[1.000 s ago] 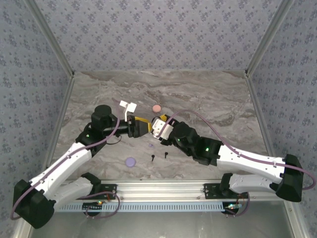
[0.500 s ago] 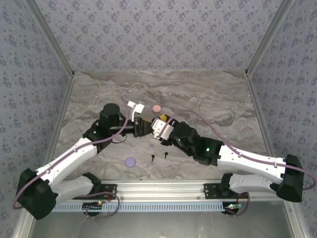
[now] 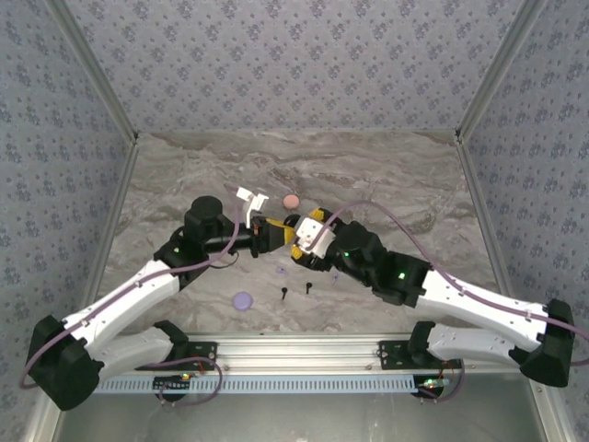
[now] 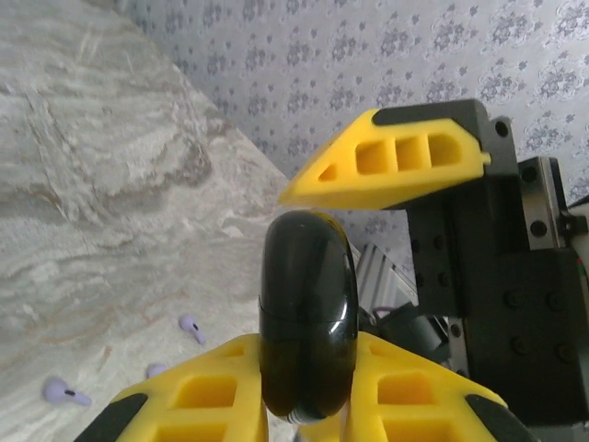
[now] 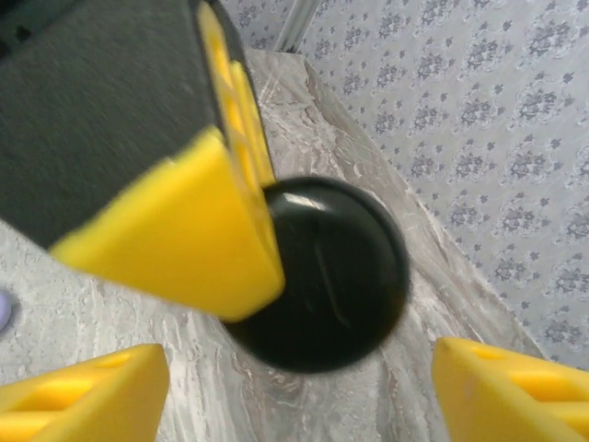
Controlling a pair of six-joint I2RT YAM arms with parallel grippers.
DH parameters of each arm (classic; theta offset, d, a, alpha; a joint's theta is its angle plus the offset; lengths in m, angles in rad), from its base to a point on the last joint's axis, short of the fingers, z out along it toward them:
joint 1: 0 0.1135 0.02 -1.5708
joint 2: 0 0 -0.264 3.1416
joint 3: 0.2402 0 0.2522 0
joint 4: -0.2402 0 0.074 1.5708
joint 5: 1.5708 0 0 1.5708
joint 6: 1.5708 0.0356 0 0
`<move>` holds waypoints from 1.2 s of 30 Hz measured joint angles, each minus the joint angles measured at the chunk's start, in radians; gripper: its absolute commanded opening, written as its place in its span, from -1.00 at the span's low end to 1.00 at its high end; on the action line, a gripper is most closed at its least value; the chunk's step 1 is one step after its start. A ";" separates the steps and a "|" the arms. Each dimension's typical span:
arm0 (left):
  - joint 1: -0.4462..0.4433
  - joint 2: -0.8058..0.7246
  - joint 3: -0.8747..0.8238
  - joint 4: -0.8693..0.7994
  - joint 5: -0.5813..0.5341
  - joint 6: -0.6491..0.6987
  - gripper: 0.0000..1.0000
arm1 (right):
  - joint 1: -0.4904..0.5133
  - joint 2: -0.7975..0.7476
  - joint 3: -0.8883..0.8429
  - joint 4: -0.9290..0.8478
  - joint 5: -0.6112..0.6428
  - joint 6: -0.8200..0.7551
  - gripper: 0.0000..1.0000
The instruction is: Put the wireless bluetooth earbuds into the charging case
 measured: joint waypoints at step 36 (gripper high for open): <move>-0.106 -0.111 -0.169 0.336 -0.190 0.287 -1.00 | -0.359 -0.046 -0.055 0.189 -0.647 0.541 0.66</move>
